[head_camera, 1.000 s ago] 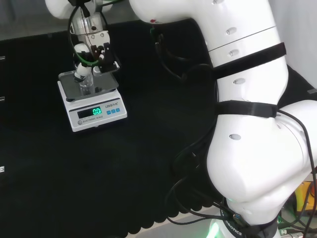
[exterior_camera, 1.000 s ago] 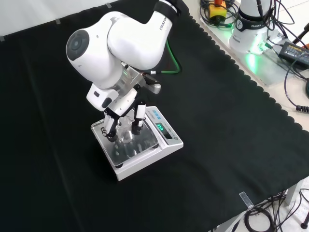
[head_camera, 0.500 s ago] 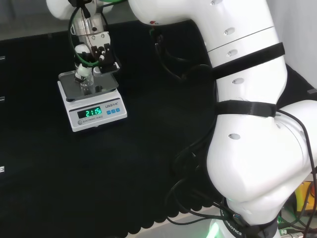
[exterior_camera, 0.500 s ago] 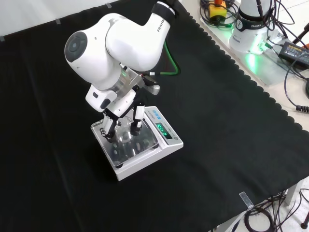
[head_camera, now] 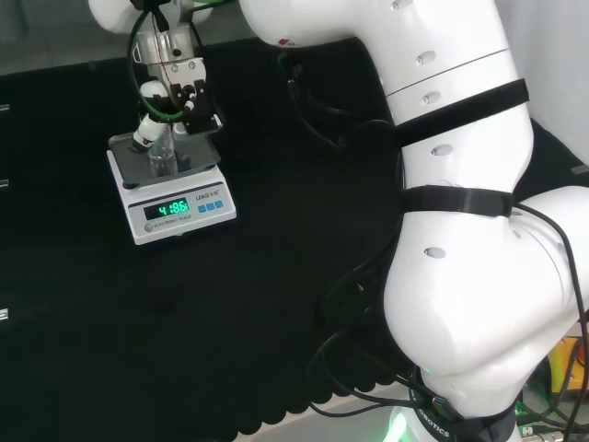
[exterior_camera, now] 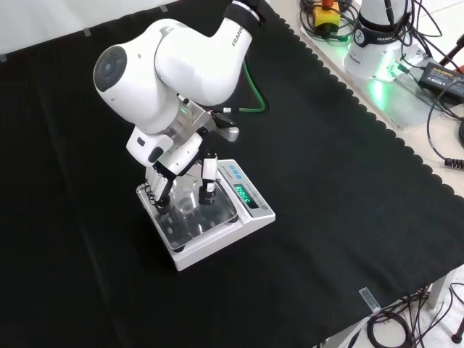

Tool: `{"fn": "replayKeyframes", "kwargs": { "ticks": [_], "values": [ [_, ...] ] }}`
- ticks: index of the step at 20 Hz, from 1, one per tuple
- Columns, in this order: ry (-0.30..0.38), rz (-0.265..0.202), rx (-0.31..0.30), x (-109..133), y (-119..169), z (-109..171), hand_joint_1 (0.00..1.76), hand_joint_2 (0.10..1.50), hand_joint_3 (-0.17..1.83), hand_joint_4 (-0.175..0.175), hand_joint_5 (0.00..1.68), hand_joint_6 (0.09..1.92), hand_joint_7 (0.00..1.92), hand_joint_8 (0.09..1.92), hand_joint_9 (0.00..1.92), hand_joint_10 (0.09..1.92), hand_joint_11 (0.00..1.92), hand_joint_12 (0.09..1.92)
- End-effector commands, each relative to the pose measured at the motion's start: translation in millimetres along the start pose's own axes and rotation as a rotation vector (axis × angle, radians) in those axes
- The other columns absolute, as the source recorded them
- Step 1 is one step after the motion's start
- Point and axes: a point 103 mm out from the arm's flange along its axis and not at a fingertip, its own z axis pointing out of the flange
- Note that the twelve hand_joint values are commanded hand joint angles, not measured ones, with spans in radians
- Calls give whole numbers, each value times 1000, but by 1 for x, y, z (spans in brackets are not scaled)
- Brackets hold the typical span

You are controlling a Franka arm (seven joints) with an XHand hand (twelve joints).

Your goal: Put the beaker on the electronic balance.

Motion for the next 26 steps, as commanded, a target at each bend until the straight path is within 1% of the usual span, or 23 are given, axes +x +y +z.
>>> {"fn": "replayKeyframes", "kwargs": {
  "ticks": [1,2,4,6,9,13,19,23,26],
  "values": [
    [16,6,15,-2,0,-4,558,894,-174,-74,296,534,458,928,427,810,513,1319],
    [21,5,8,-2,-1,-7,529,883,-172,-72,292,520,440,927,374,824,467,1343],
    [46,-2,-25,-3,-5,-15,473,867,-167,-71,282,492,403,925,287,850,393,1377],
    [56,-5,-63,-6,-12,-26,446,859,-159,-71,281,467,385,924,245,873,362,1394],
    [59,4,-104,-13,-27,-41,436,858,-153,-72,281,453,377,922,231,884,361,1401],
    [53,24,-137,-26,-53,-54,440,862,-142,-74,286,438,376,918,248,890,393,1385],
    [55,77,-177,-53,-96,-60,445,867,-132,-74,299,424,377,913,275,882,422,1365],
    [60,112,-188,-65,-113,-58,453,871,-126,-74,307,418,382,909,302,868,436,1355],
    [56,118,-187,-67,-118,-56,460,875,-122,-75,310,414,383,907,311,862,442,1352]
  ]
}}
